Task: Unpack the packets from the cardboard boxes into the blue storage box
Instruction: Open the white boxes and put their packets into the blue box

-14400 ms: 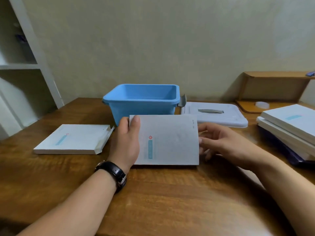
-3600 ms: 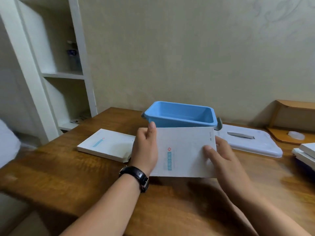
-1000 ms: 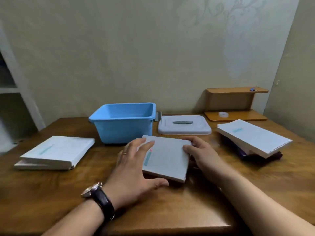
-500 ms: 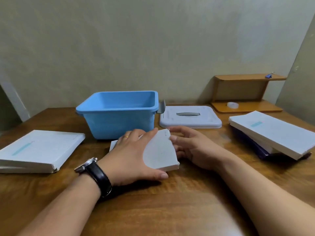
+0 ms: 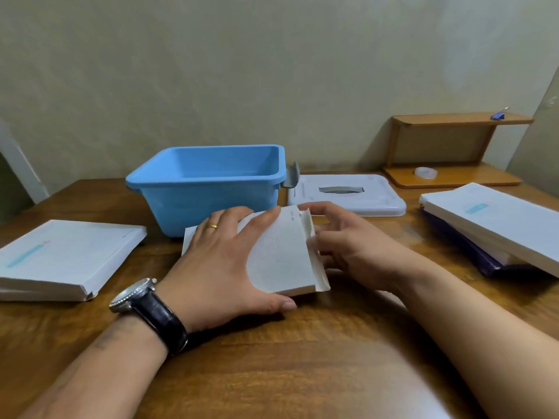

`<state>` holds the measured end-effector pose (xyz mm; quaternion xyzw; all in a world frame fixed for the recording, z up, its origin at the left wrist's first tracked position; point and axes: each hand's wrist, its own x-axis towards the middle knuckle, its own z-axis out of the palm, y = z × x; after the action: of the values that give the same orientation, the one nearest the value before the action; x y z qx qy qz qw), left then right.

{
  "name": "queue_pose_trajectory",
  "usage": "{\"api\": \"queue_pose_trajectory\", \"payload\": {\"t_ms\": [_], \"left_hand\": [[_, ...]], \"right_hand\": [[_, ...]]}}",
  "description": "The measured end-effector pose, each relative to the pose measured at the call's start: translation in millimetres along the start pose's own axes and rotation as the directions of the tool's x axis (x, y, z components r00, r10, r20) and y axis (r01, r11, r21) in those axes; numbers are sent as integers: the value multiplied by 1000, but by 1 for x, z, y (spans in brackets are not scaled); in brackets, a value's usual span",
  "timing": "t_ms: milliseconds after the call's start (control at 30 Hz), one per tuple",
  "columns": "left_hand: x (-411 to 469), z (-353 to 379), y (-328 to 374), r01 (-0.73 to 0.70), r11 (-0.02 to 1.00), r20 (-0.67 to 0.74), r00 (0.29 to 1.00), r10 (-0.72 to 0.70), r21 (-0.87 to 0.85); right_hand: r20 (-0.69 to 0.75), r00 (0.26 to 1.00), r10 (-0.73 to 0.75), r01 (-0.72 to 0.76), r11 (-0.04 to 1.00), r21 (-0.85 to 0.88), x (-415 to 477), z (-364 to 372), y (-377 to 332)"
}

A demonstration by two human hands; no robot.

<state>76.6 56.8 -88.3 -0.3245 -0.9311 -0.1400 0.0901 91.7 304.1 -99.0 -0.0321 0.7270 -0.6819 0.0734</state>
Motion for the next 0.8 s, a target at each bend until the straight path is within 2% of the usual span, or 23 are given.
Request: {"api": "queue_pose_trajectory", "payload": {"t_ms": [100, 267, 367, 433, 533, 667, 700, 733, 800], "left_hand": [[-3, -5, -2, 4, 993, -46, 999, -10, -118], [-9, -9, -6, -16, 959, -138, 990, -24, -282], [-12, -11, -6, -49, 916, -222, 974, -45, -397], [-13, -10, -4, -74, 913, -269, 962, -41, -402], [-11, -6, -3, -123, 952, -350, 936, 18, -279], [-8, 2, -3, -112, 992, -426, 901, 80, -52], [-7, 4, -2, -106, 994, -440, 892, 101, 14], [-7, 7, -2, -98, 992, -453, 883, 123, 78], [-6, 12, 1, -74, 980, -462, 874, 152, 183]], "right_hand": [[-15, 999, -35, 36, 994, 106, -8, 0, -8], [-67, 975, -211, 202, 972, -118, -22, 9, -17], [-103, 936, -338, 323, 936, -138, -28, 17, -21], [-130, 888, -441, 418, 893, -169, -30, 21, -21], [-176, 764, -621, 531, 759, -376, -32, 21, -20], [-116, 611, -783, 487, 487, -725, -37, 18, -20], [-91, 604, -792, 464, 442, -768, -37, 19, -19], [-76, 631, -772, 437, 434, -788, -37, 20, -20], [-75, 748, -659, 347, 484, -803, -38, 24, -22]]}}
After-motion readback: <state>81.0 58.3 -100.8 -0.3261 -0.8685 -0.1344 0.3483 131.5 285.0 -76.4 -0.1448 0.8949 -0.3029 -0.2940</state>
